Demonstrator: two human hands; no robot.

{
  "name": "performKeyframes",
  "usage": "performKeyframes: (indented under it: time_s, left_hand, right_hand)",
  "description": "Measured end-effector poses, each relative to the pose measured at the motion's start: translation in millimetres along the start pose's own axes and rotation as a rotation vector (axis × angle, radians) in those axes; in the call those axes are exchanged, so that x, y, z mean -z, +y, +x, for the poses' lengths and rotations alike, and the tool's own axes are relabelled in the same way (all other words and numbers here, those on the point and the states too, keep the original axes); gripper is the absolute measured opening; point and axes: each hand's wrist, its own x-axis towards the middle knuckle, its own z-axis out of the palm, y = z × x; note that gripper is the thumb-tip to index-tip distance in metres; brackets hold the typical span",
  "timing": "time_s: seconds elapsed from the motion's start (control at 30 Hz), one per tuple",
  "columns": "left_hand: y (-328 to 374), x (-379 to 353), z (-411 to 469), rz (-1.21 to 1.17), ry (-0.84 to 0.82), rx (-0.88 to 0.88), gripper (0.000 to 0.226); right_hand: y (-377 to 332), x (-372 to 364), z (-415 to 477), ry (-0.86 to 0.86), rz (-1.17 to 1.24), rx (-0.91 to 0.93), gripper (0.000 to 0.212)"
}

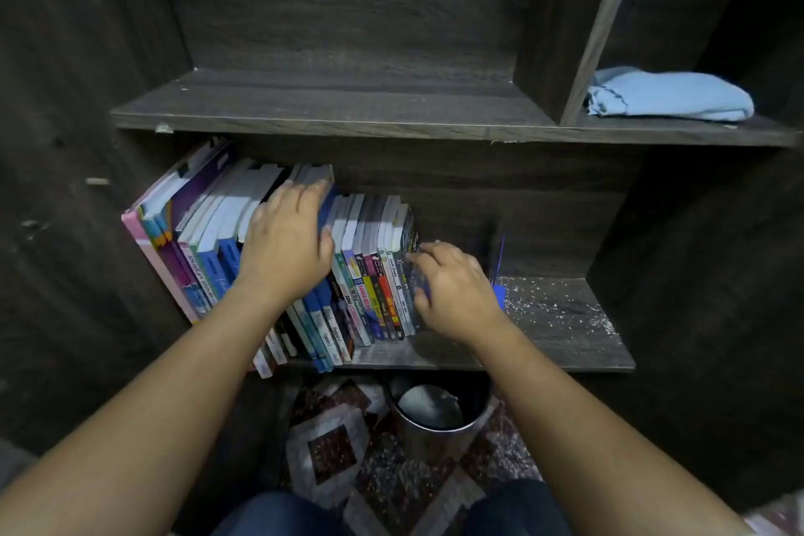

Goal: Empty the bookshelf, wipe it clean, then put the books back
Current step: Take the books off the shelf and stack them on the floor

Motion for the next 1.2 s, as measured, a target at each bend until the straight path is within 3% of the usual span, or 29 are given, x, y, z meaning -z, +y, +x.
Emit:
performKeyframes:
  time_s: [0.27, 0.6, 0.77, 1.0, 1.2]
  left_hand:
    - [-7, -18, 10, 0.116, -0.118, -0.023, 0.057]
    - [-11, -19, 7, 0.129, -0.1, -0.024, 0.056]
    - [-10, -18, 7, 0.139, -0.101, -0.014, 0.056]
    - [-9, -17, 7, 0.151, -0.101, -0.003, 0.055]
    - [-10, -17, 6, 0.162, -0.095, 0.002, 0.054]
  right_hand:
    - [-9, -15, 32, -0.147, 0.013, 0.033, 0.084]
    - [-3, -28, 29, -0.15, 0.076, -0.006, 0.094]
    - [1, -26, 24, -0.14, 0.111, -0.037, 0.093]
    - [3, -26, 19, -0.102, 0.231, -0.121, 0.072]
    - [5, -37, 15, -0.101, 0.272, -0.124, 0.076]
